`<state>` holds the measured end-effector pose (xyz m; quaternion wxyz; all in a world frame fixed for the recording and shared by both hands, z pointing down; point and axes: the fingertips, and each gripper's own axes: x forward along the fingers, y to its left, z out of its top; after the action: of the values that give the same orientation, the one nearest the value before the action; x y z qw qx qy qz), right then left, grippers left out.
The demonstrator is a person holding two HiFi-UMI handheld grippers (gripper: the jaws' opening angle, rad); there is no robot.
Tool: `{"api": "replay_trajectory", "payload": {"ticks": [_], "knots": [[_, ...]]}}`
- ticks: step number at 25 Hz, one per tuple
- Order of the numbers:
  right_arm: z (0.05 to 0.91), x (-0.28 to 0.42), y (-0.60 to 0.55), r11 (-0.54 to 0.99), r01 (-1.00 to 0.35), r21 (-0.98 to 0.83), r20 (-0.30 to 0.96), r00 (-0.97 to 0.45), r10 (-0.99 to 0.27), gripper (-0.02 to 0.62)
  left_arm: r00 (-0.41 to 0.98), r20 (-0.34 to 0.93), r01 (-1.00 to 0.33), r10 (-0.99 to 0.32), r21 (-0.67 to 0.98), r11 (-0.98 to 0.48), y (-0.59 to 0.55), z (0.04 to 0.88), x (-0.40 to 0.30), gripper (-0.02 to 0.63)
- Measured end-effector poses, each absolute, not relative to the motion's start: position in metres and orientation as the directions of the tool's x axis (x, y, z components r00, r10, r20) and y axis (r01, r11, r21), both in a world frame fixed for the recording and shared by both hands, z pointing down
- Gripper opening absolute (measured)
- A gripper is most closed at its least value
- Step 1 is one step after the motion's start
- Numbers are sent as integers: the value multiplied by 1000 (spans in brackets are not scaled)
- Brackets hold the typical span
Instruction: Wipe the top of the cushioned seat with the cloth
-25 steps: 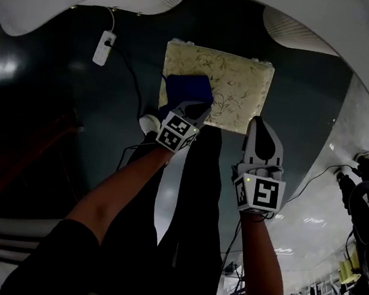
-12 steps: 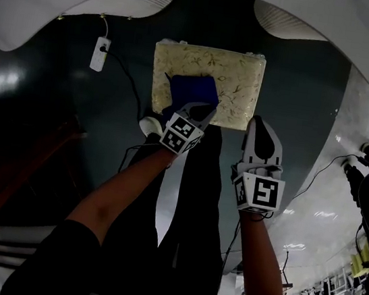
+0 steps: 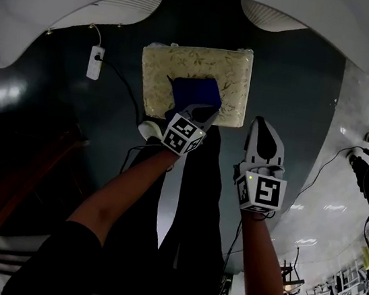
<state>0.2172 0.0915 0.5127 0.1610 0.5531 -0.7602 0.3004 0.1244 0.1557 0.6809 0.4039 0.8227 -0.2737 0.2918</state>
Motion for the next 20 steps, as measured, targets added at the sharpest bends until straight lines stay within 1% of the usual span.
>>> {"api": "replay_trajectory", "payload": {"ticks": [9,15,20], "knots": [[515,239,88,164,-944,-287,572,-306,-761,37,694,696,-660,-183,514,-548,157,683,159,36],[523,253,100,134,-950,-282,594,-282,-754,37,705,693,-635,-151,522,-570,161,681,184,37],[522,259,106,129,-953,-273,600,-274,-751,37,692,703,-642,-164,494,-586,161,681,192,35]]}}
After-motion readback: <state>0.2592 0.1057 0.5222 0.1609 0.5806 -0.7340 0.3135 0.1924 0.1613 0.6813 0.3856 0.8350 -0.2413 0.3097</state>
